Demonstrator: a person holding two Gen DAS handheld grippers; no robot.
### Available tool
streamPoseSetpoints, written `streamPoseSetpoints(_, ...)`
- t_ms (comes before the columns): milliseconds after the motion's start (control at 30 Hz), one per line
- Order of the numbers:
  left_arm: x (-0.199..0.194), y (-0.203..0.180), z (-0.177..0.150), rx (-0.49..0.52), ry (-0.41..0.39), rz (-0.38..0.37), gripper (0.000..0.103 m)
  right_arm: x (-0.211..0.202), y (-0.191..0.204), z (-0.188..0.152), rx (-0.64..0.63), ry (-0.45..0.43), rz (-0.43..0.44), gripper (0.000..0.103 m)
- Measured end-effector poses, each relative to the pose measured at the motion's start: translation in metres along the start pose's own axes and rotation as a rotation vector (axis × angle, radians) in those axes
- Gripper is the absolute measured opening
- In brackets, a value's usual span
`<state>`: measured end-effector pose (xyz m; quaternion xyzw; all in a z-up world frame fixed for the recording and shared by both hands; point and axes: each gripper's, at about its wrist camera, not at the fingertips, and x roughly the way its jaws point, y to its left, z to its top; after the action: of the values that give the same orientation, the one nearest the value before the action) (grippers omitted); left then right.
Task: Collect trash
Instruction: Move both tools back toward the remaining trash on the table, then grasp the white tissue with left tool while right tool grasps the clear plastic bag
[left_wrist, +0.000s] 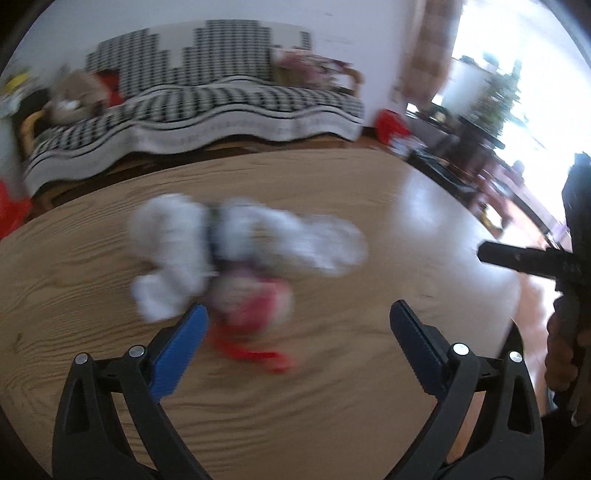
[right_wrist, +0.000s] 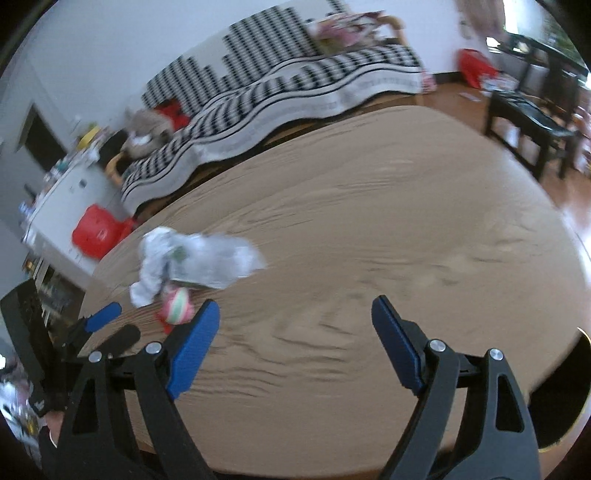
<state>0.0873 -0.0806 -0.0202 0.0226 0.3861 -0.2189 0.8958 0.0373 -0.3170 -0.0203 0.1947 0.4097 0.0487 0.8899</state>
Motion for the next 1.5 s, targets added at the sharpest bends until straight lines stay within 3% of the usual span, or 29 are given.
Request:
streamPoseSetpoints(133, 0.007, 0.05, 0.003, -0.079, 0.004, 0.073, 0.096, 0.038, 0.037, 0.005, -0.056, 0.03, 0.031, 0.082)
streamPoseSetpoints(267, 0.024, 0.075, 0.01, -0.121, 0.012, 0.107, 0.096, 0.074, 0.058, 0.011, -0.103, 0.06, 0.045, 0.082)
streamPoseSetpoints(567, 0.063, 0.094, 0.015, -0.128, 0.03, 0.152, 0.096, 0.135, 0.081, 0.023, -0.161, 0.095, 0.026, 0.085)
streamPoseSetpoints(733, 0.068, 0.095, 0.018, -0.127, 0.017, 0.155, 0.093, 0.158, 0.072, 0.03, -0.134, 0.102, 0.001, 0.085)
streamPoseSetpoints(800, 0.067, 0.092, 0.017, -0.122, 0.013, 0.148, 0.081, 0.165, 0.069, 0.031, -0.13, 0.113, -0.001, 0.08)
streamPoseSetpoints(867, 0.067, 0.089, 0.018, -0.118, 0.021, 0.132, 0.059, 0.166, 0.071, 0.031, -0.145, 0.103, -0.009, 0.064)
streamPoseSetpoints(933, 0.067, 0.087, 0.018, -0.114, 0.025, 0.121, 0.042, 0.167, 0.071, 0.031, -0.147, 0.116, 0.015, 0.032)
streamPoseSetpoints(1000, 0.063, 0.084, 0.017, -0.114, 0.022, 0.119, 0.028, 0.164, 0.072, 0.03, -0.154, 0.114, 0.023, 0.016)
streamPoseSetpoints(1100, 0.055, 0.082, 0.018, -0.118, 0.008, 0.11, 0.016, 0.155, 0.076, 0.03, -0.175, 0.092, 0.022, 0.014)
streamPoseSetpoints(1167, 0.047, 0.081, 0.018, -0.117, -0.003, 0.101, 0.014, 0.146, 0.076, 0.031, -0.17, 0.065, 0.021, 0.017)
streamPoseSetpoints(1200, 0.044, 0.08, 0.018, -0.113, -0.007, 0.097, 0.013, 0.141, 0.076, 0.033, -0.158, 0.053, 0.033, 0.03)
streamPoseSetpoints(1233, 0.039, 0.079, 0.017, -0.109, -0.013, 0.096, 0.012, 0.137, 0.075, 0.035, -0.145, 0.039, 0.043, 0.062)
streamPoseSetpoints(1300, 0.033, 0.078, 0.016, -0.111, -0.021, 0.093, 0.012, 0.128, 0.074, 0.038, -0.135, -0.019, 0.036, 0.087)
streamPoseSetpoints(1500, 0.021, 0.081, 0.016, -0.146, -0.028, 0.086, 0.011, 0.141, 0.079, 0.045, -0.138, -0.014, 0.025, 0.087)
